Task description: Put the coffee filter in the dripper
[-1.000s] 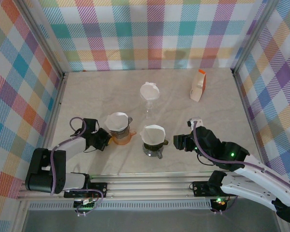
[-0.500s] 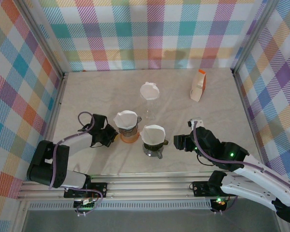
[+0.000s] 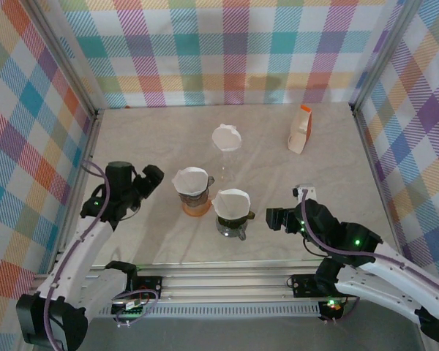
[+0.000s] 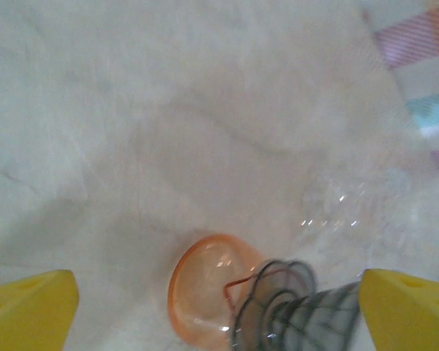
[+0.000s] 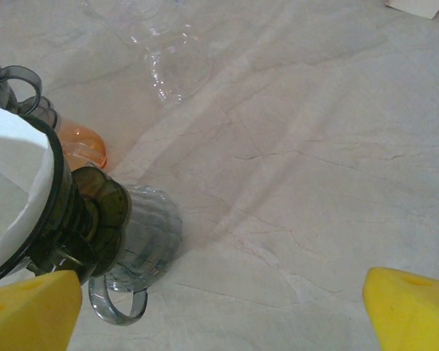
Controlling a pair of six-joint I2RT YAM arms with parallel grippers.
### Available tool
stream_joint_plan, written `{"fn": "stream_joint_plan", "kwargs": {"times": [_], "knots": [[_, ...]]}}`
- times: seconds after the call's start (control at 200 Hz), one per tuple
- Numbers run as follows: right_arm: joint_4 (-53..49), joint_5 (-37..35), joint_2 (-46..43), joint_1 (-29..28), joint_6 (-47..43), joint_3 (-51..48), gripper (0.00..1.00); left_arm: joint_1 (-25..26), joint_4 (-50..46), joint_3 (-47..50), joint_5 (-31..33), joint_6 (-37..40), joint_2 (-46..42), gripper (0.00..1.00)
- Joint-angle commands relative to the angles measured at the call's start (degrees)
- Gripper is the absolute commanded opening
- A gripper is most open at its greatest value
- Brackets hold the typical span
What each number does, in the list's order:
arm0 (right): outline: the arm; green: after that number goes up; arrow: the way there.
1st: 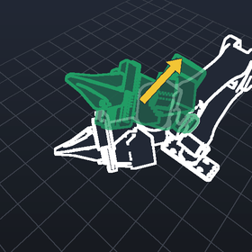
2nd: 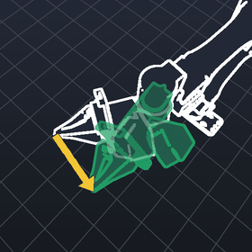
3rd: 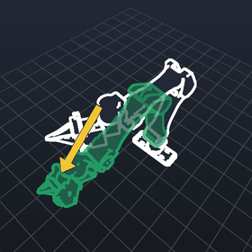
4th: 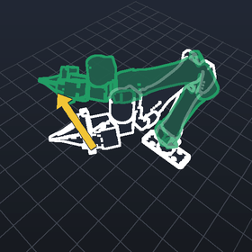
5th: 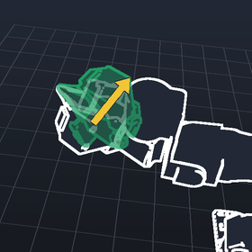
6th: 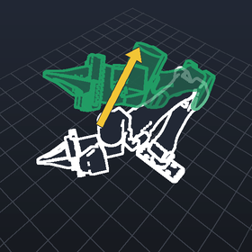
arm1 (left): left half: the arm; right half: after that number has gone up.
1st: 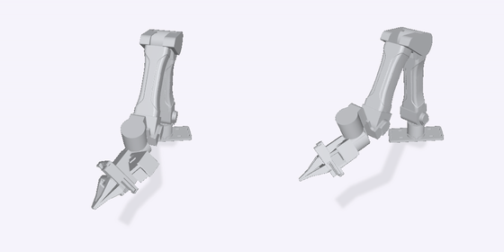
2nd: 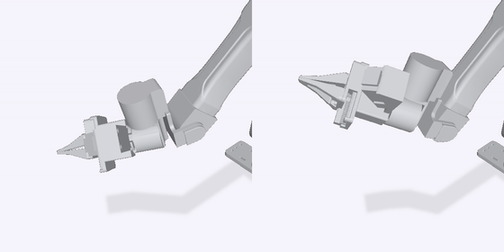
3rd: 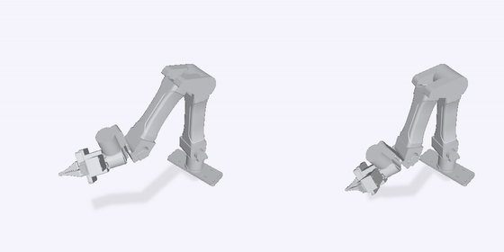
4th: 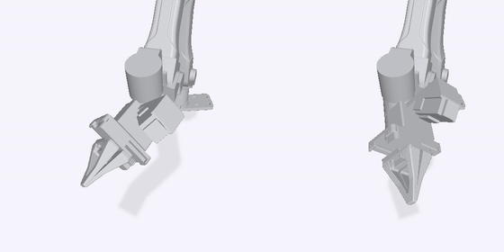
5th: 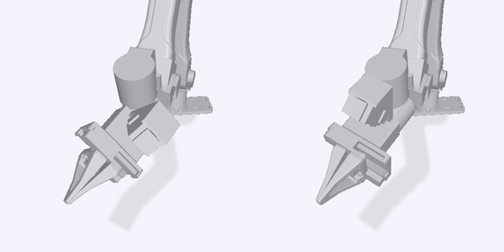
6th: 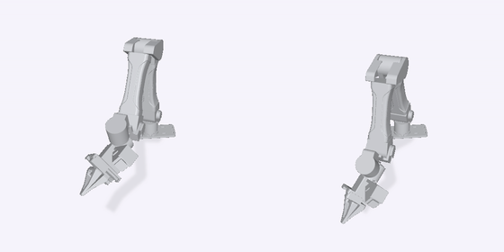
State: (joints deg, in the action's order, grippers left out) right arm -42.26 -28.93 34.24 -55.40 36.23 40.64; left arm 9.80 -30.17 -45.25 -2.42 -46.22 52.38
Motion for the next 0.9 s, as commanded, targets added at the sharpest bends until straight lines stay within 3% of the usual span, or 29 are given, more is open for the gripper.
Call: {"fn": "stream_joint_plan", "kwargs": {"times": [0.0,0.105,0.185,0.445,0.77,0.895], "knots": [[0.3,-1.5,-1.4,0.3,0.8,-1.1,0.99,-0.5,-6.7,-5.7,9.7,9.4,1.2,1.00],[0.1,-1.8,-2.9,0.3,0.6,-1.6,0.99,-0.5,-5.1,-7.8,14.9,12.7,2.8,1.00],[-0.2,-2.2,-4.2,0.3,0.3,-2.0,0.99,-0.5,2.0,-4.5,17.7,14.9,2.9,1.00],[0.2,-2.3,-6.6,0.3,-1.0,-3.3,0.99,-0.5,31.6,11.5,25.0,40.1,7.3,1.00],[-0.4,-2.9,-6.6,0.2,-1.3,-3.6,0.99,-1.0,55.3,16.1,32.1,43.8,24.8,1.00],[-0.6,-3.1,-6.9,0.3,-1.6,-4.1,0.99,-1.4,61.6,16.3,30.3,44.4,30.6,1.00]]}}
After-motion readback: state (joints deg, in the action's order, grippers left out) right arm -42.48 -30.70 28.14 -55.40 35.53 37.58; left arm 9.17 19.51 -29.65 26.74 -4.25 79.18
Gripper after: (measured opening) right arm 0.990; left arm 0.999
